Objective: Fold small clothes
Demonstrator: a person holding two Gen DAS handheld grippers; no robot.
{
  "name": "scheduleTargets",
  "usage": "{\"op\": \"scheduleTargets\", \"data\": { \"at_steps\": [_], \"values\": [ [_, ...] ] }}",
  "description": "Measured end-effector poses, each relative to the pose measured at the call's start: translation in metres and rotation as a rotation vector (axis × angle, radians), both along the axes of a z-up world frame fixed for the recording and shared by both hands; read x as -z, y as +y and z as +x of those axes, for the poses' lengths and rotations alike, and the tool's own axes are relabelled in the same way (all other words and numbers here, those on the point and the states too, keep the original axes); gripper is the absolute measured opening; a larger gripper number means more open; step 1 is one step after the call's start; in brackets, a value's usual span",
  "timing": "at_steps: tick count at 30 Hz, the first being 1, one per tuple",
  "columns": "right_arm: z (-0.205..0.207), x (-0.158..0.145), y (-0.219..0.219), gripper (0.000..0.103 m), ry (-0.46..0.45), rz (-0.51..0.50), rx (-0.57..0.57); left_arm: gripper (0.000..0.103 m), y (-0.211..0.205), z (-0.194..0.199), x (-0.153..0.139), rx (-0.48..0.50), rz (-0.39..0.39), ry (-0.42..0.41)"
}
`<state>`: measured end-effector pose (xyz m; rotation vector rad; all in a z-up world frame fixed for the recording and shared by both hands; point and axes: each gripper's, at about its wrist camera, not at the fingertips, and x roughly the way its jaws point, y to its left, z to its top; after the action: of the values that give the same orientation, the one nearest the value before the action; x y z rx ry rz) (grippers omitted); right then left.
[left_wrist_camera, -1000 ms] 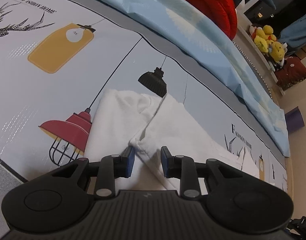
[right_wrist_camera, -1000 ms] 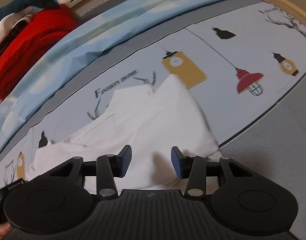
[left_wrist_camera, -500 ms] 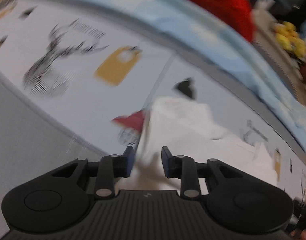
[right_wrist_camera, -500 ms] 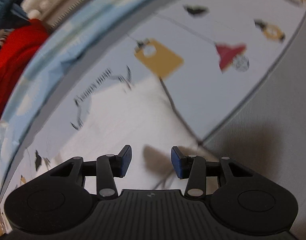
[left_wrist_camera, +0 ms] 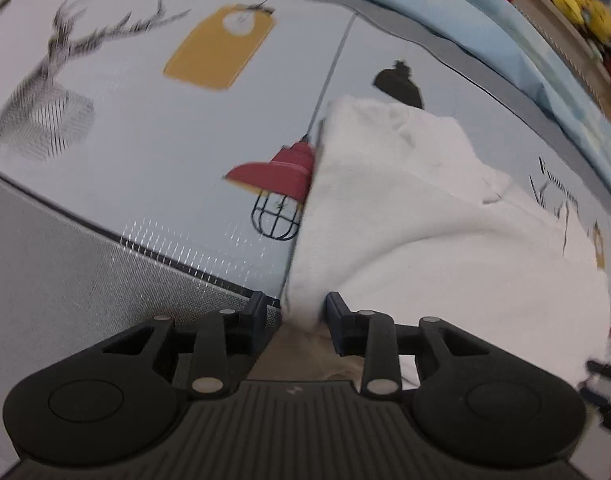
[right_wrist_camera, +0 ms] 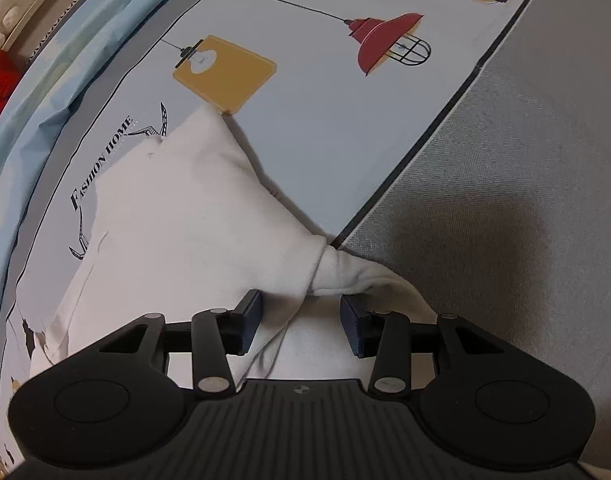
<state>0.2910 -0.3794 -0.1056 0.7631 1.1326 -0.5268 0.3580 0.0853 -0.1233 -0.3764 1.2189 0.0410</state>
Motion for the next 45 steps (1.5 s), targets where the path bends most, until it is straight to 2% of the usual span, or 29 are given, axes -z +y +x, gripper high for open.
{"op": "scheduleTargets", "data": {
  "at_steps": [3,5,6,8,9,10,12,14,16,18,19,20,21,22,24,26,28,31,34,36,37,39,41,44,45],
  "values": [
    [0.001,-0.02,0.014,0.044,-0.095,-0.043,-0.073,0.036,-0.003,-0.002,-0.022,0.026,-0.003,-0.106],
    [0.003,-0.017,0.015,0.041,-0.145,-0.014,-0.097,0.036,-0.004,0.002,-0.019,0.025,-0.002,-0.12],
    [0.003,-0.01,0.012,0.04,-0.139,-0.007,-0.087,0.036,-0.003,0.005,-0.012,0.022,0.005,-0.103],
    [-0.001,0.009,-0.001,0.039,-0.049,-0.003,-0.034,0.039,-0.002,0.007,0.01,0.018,0.027,-0.027],
    [-0.007,0.016,-0.009,0.04,-0.023,0.031,0.004,0.04,0.001,0.004,0.014,0.009,0.014,-0.033],
    [-0.013,0.018,-0.015,0.041,-0.036,0.073,0.038,0.04,0.002,0.001,0.012,0.008,0.013,-0.039],
    [-0.017,0.003,-0.014,0.043,-0.064,0.032,0.023,0.039,0.002,-0.002,-0.001,0.02,0.039,-0.052],
    [-0.02,-0.008,-0.013,0.044,-0.139,0.005,0.009,0.039,0.002,-0.006,-0.018,0.035,0.044,-0.12],
    [-0.021,-0.003,-0.015,0.049,-0.175,0.027,0.009,0.039,0.003,-0.009,-0.024,0.037,0.022,-0.165],
    [-0.018,0.017,-0.017,0.05,-0.114,0.012,-0.032,0.039,0.003,-0.013,-0.017,0.041,-0.01,-0.18],
    [-0.022,0.025,-0.021,0.047,-0.089,0.015,-0.037,0.039,0.001,-0.014,-0.007,0.06,0.008,-0.16],
    [-0.029,0.023,-0.023,0.047,-0.107,0.026,-0.027,0.043,-0.001,-0.014,0.004,0.081,0.053,-0.11],
    [-0.03,0.016,-0.021,0.047,-0.068,-0.004,-0.028,0.045,-0.001,-0.018,0.013,0.095,0.067,-0.096],
    [-0.035,0.01,-0.021,0.043,-0.025,-0.048,-0.015,0.045,-0.001,-0.021,0.008,0.091,0.071,-0.113],
    [-0.052,0.004,-0.027,0.041,-0.004,-0.076,0.049,0.043,-0.005,-0.025,-0.011,0.092,0.113,-0.107],
    [-0.067,-0.001,-0.037,0.042,0.029,-0.072,0.099,0.043,-0.006,-0.034,-0.037,0.112,0.148,-0.183],
    [-0.083,-0.022,-0.038,0.042,-0.013,-0.073,0.09,0.043,-0.003,-0.046,-0.059,0.119,0.146,-0.209],
    [-0.108,-0.063,-0.026,0.042,-0.144,-0.093,0.0,0.043,0.005,-0.074,-0.096,0.126,0.124,-0.246],
    [-0.147,-0.105,-0.014,0.042,-0.299,-0.114,-0.162,0.043,0.007,-0.117,-0.129,0.156,0.127,-0.321],
    [-0.177,-0.127,-0.003,0.045,-0.378,-0.169,-0.277,0.043,0.01,-0.155,-0.143,0.16,0.104,-0.36],
    [-0.192,-0.134,0.001,0.05,-0.402,-0.198,-0.321,0.043,0.011,-0.173,-0.146,0.161,0.095,-0.371],
    [-0.226,-0.139,0.005,0.053,-0.437,-0.236,-0.396,0.043,0.008,-0.207,-0.146,0.172,0.083,-0.378],
    [-0.248,-0.135,0.008,0.053,-0.422,-0.247,-0.423,0.043,0.004,-0.236,-0.137,0.196,0.082,-0.38],
    [-0.284,-0.112,0.004,0.052,-0.381,-0.215,-0.422,0.043,0.002,-0.277,-0.108,0.229,0.104,-0.374],
    [-0.295,-0.1,0.001,0.051,-0.365,-0.229,-0.402,0.043,0.002,-0.288,-0.093,0.235,0.12,-0.346]
  ]
}}
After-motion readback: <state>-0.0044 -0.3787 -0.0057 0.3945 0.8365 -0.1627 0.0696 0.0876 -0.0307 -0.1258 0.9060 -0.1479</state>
